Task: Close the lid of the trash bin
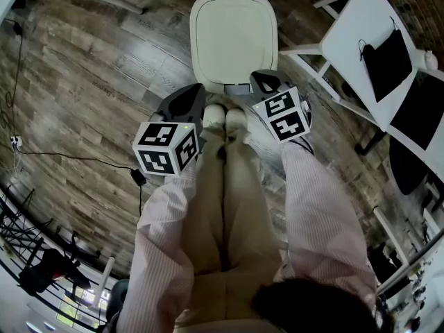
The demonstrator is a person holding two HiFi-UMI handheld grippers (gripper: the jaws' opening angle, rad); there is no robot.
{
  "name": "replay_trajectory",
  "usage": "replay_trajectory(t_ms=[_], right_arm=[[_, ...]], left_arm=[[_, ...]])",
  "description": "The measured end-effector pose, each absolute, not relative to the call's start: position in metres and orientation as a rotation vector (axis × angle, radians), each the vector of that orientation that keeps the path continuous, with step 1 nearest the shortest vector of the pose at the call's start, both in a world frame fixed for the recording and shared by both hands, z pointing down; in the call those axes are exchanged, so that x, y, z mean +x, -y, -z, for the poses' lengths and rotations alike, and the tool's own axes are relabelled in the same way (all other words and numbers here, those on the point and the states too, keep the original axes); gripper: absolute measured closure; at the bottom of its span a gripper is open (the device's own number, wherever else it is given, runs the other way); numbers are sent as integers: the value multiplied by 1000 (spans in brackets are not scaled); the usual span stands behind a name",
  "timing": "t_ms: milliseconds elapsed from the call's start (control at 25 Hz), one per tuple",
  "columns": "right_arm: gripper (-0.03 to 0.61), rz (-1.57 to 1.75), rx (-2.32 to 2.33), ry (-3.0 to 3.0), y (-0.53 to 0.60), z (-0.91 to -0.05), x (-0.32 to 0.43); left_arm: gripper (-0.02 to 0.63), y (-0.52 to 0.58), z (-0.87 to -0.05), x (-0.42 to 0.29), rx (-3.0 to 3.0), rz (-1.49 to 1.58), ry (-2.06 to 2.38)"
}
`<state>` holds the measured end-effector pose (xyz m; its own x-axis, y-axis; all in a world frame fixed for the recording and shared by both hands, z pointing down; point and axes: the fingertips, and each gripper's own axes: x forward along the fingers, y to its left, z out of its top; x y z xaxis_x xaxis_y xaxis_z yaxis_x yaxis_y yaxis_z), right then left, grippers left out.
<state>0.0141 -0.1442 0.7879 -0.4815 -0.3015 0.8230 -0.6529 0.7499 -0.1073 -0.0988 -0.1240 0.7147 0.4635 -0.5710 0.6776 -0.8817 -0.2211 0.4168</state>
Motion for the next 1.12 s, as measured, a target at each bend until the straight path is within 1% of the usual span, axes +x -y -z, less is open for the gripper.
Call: replay_trajectory(t_ms=[760, 1120], right_arm=[[575, -584, 695, 1954, 143, -789, 13], [574, -713, 836, 2116, 140, -731, 11]], left_arm=[[621, 125, -698, -95, 1912, -494, 1207], [621, 131, -652, -100, 1946, -444, 1201]])
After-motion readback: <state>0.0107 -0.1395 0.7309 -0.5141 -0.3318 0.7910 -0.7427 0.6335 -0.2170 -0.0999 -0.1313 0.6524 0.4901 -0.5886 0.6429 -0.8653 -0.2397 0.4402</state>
